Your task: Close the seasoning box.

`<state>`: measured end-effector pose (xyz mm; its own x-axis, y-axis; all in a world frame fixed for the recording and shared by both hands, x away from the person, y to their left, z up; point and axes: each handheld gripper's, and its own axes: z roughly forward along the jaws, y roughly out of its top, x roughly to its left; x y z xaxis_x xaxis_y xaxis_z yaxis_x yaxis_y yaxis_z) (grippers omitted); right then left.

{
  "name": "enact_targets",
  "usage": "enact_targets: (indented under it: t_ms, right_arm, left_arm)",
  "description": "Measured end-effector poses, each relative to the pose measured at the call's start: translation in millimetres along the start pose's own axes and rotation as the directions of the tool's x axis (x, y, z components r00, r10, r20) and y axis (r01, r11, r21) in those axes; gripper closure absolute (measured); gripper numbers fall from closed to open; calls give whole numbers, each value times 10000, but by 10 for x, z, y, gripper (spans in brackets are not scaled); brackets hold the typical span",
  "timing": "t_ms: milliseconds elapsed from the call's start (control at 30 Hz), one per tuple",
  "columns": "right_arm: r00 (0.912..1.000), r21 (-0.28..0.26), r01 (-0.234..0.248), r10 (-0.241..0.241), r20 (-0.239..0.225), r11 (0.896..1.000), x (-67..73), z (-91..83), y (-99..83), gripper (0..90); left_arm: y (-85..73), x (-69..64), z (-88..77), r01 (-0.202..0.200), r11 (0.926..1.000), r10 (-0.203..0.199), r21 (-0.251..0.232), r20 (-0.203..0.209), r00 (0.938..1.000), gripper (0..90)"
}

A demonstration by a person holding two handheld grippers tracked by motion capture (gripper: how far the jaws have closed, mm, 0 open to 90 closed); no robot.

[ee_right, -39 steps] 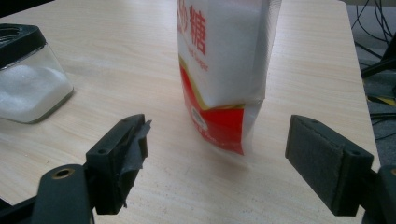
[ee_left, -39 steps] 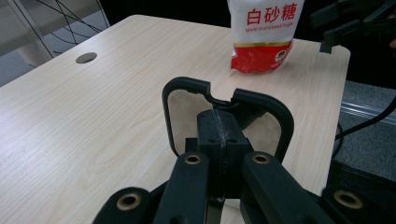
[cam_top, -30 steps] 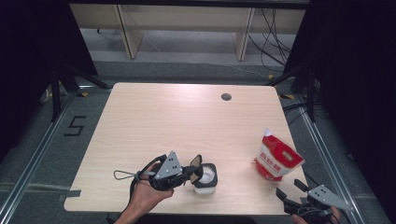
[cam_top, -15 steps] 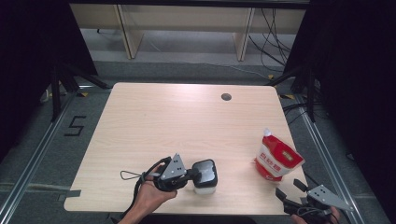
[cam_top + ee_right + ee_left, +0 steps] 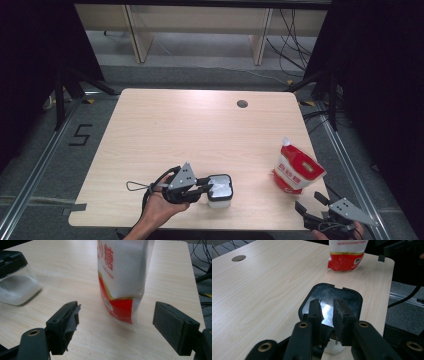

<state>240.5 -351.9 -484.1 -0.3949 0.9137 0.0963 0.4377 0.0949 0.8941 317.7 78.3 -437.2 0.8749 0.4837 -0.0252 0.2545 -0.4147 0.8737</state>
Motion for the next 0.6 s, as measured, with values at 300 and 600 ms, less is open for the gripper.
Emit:
enact_targets:
  t_ms: [300,600]
  right_arm:
    - [9996,-53,297,-297,6,9995,-23,9,0,218]
    - [10000,-17,-5,5,-88,10000,7,9,0,216]
  left_arm:
    - [-33,84,-114,435,9989,-438,-179,-194,9989,404]
    - [-202,114,-168,935,9956,-939,-108,-369,9949,329]
